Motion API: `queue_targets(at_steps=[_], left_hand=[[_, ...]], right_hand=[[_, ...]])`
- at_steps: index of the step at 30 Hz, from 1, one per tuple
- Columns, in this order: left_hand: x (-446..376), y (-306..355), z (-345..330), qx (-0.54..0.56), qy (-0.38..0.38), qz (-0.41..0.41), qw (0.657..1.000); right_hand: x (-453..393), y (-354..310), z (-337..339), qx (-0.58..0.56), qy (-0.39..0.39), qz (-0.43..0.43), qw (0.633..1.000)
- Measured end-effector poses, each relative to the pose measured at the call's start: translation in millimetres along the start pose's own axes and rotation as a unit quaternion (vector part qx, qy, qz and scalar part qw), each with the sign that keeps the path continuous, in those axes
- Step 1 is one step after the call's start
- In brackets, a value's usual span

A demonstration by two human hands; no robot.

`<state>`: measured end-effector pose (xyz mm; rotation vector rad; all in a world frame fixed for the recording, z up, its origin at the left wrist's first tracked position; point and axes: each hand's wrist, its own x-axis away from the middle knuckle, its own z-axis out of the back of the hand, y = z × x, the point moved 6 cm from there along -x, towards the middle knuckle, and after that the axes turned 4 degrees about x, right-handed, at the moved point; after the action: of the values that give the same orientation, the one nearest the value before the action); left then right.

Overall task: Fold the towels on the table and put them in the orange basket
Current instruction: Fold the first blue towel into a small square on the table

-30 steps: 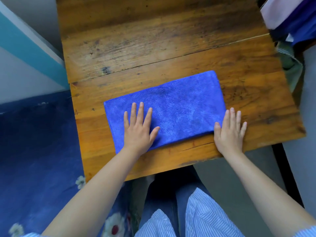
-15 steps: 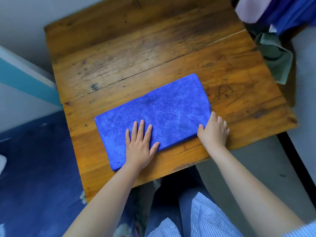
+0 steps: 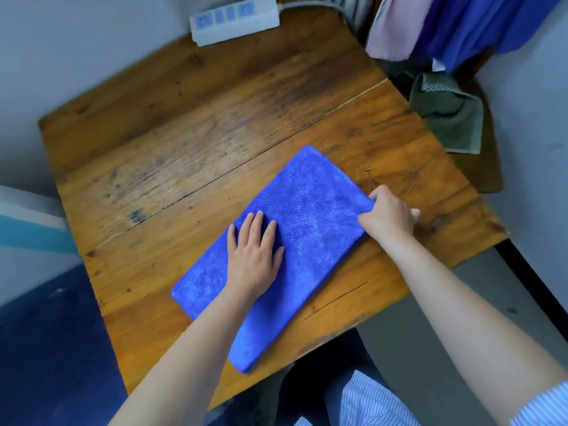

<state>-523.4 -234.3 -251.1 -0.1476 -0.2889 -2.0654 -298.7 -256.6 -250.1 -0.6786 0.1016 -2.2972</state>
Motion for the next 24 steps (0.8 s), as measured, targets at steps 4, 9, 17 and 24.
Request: queue_targets(at_steps=[4, 9, 17, 24], left_hand=[[-58, 18, 16, 0.012, 0.008, -0.025, 1.0], [-145, 38, 33, -0.017, 0.001, -0.041, 0.999], [-211, 39, 42, 0.0, -0.088, 0.0, 0.996], [-234, 27, 51, 0.085, -0.159, 0.075, 0.981]], right_hand=[[-40, -7, 22, 0.02, -0.009, 0.012, 1.0], [-80, -22, 42, 0.058, 0.005, 0.056, 0.997], [-118, -40, 49, 0.074, -0.081, 0.079, 0.991], [-125, -44, 54, 0.181, -0.113, 0.111, 0.971]])
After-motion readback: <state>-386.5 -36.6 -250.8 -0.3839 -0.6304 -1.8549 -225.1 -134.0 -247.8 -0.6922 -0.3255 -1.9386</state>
